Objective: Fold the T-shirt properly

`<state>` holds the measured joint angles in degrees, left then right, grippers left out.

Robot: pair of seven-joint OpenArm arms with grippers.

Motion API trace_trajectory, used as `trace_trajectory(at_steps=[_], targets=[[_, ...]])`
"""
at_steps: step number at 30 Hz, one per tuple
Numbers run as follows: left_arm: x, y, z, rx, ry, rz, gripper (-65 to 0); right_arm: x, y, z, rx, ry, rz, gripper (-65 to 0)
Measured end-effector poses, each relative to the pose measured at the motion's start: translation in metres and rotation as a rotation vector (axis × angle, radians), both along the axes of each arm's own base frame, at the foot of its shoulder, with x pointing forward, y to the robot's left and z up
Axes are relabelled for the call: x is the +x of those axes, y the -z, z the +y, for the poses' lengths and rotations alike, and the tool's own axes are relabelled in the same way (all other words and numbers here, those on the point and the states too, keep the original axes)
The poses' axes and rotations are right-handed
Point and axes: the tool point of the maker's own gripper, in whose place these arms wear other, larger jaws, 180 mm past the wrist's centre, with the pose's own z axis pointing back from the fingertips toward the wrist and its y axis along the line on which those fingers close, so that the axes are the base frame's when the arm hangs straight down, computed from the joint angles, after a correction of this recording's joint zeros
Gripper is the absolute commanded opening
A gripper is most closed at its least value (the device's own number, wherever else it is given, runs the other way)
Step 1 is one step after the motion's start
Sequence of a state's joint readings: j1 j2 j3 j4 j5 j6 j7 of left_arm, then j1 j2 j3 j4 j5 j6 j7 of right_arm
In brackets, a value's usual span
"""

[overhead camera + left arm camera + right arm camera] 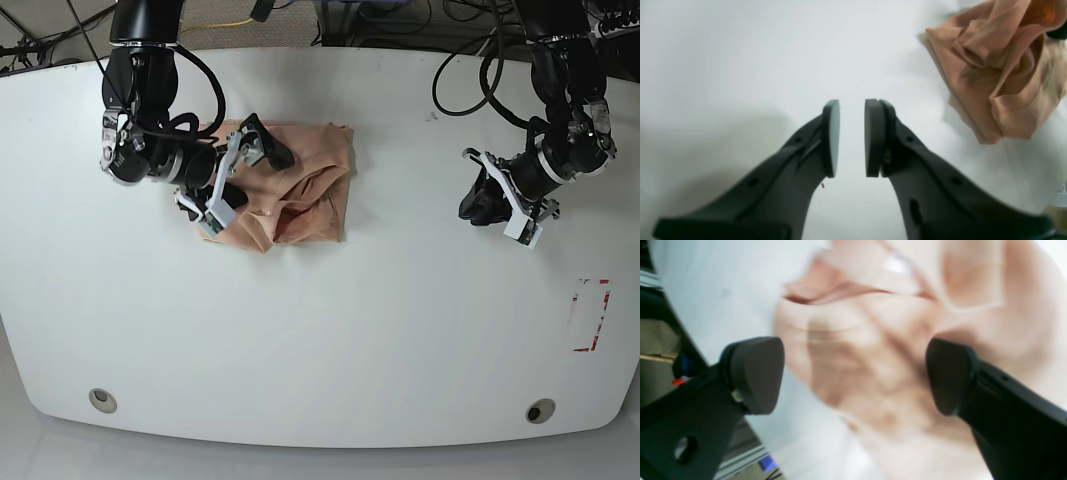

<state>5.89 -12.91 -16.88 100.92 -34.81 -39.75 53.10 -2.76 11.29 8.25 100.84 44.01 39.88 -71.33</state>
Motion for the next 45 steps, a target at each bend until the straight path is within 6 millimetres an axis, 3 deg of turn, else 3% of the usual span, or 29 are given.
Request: trace_trajectory(at_steps=[3, 7, 11, 15, 19, 21, 28, 31, 39, 42, 45], targets=[[0.001, -0.001, 0.0, 0.0, 0.0, -0.005, -54.2, 0.017, -0.009, 0.011, 0.034, 0.007, -0.025, 0.0], [-0.003, 0.002, 0.001, 0.003, 0.0, 0.007, -54.2, 0.04, -0.024, 0.043, 0.149, 0.005, -0.047, 0.0], [-0.011, 0.009, 0.002, 0.008, 0.001, 0.03, -54.2, 0.044, -0.02, 0.081, 0.206, -0.052, 0.001, 0.0], [-0.008, -0.002, -0.001, 0.017, 0.011, -0.004, -54.2, 0.048, -0.026, 0.112, 0.269, -0.085, 0.018, 0.0], [-0.009, -0.013, -0.006, 0.029, 0.028, -0.04, -54.2, 0.052, -0.037, 0.12, 0.312, -0.086, 0.002, 0.0], [-0.01, -0.013, -0.012, 0.029, 0.046, -0.038, -54.2, 0.056, -0.035, 0.108, 0.305, -0.054, 0.0, 0.0], [-0.018, -0.003, -0.059, 0.026, 0.193, -0.014, -54.2, 0.061, -0.022, 0.021, 0.136, 0.056, -0.035, 0.0], [-0.021, 0.005, -0.078, 0.087, 0.264, -0.004, -54.2, 0.062, -0.023, -0.009, 0.09, 0.1, -0.054, -7.9], [-0.035, 0.016, -0.139, 0.083, 0.371, 0.004, -54.2, 0.059, -0.02, -0.069, -0.025, 0.178, -0.06, -45.3], [-0.035, 0.016, -0.159, 0.092, 0.387, -0.006, -54.2, 0.061, -0.022, -0.077, -0.049, 0.181, -0.068, -53.7], [-0.029, 0.015, -0.176, 0.101, 0.385, -0.019, -54.2, 0.068, -0.024, -0.08, -0.066, 0.188, -0.082, -55.5]])
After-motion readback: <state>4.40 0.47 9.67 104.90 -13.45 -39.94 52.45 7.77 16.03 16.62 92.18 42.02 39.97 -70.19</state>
